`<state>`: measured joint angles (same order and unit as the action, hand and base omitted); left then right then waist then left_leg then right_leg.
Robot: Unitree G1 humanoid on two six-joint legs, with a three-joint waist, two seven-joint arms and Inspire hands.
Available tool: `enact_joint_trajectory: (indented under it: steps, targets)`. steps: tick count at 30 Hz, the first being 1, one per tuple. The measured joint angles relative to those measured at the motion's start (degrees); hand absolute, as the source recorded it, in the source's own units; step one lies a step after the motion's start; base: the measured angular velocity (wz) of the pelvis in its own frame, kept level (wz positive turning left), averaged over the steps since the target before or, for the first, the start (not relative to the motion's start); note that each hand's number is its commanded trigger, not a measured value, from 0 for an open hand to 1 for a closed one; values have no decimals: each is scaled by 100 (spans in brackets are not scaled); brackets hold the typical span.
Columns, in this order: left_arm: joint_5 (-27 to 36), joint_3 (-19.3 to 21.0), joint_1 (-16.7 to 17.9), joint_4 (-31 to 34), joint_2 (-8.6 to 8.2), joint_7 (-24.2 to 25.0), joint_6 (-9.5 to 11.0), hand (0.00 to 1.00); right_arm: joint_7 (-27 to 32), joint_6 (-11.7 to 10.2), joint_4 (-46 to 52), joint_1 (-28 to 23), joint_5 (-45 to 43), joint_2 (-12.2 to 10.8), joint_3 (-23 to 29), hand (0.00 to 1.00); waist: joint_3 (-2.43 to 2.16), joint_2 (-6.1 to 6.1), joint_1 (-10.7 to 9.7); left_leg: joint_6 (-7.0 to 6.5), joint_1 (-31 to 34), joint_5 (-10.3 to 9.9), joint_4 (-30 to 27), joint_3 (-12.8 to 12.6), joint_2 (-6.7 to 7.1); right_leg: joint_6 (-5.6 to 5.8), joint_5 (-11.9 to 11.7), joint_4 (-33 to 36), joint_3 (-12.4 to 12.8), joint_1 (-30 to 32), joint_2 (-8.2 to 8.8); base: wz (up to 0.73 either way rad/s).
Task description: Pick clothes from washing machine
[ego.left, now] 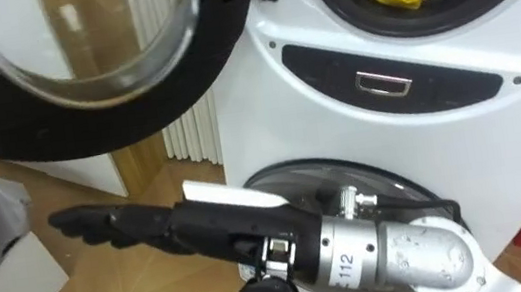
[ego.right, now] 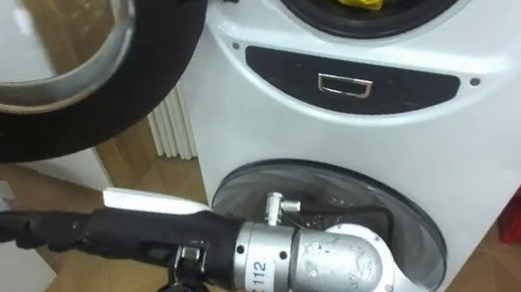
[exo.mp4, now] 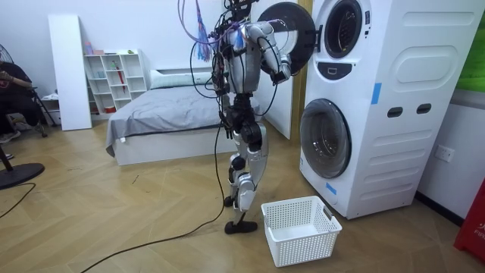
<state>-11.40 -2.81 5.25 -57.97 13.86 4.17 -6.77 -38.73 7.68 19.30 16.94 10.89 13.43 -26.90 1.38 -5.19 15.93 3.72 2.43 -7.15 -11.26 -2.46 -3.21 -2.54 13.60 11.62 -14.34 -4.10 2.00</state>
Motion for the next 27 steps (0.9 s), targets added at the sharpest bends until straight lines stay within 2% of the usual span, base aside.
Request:
enact_joint_trajectory:
  steps: [7,14,16,18,22,27]
  targets:
    - [1,-64,-12,0,1,1,44,0,-19,0,-57,0,-1,25,3,0,-1,-1,-11,-1,-3,-1,-4,-44,0,0,0,-1,25,13,2,-1]
    - [67,-33,3,-176,6,-24,58,0,53,-3,-39,-9,-16,46,42,0,-13,27,-232,-2,-12,-2,-32,-43,0,-12,-6,-6,95,3,0,-1]
    - [67,-58,6,-182,2,-28,58,0,96,-6,-39,-25,-21,47,83,0,-23,49,-310,-5,-17,-4,-34,-59,0,-13,-6,-23,134,15,0,-6]
    - [57,-94,6,-192,-7,-29,59,0,151,-20,-38,-165,-21,43,210,0,-54,74,-374,-15,-15,-10,-37,-78,4,-29,-18,-83,166,-2,-4,-5]
    - [59,-89,13,-194,-21,-29,59,0,179,-23,-38,-487,-85,49,353,0,-55,110,-457,-16,-40,-11,-35,-116,3,-26,-37,-91,217,-11,-11,-5]
    - [65,-57,40,-196,-119,-26,90,0,153,-19,-49,-667,-253,81,427,0,-90,243,-506,-17,-239,-12,63,-230,2,-19,-53,-104,320,-118,3,-15]
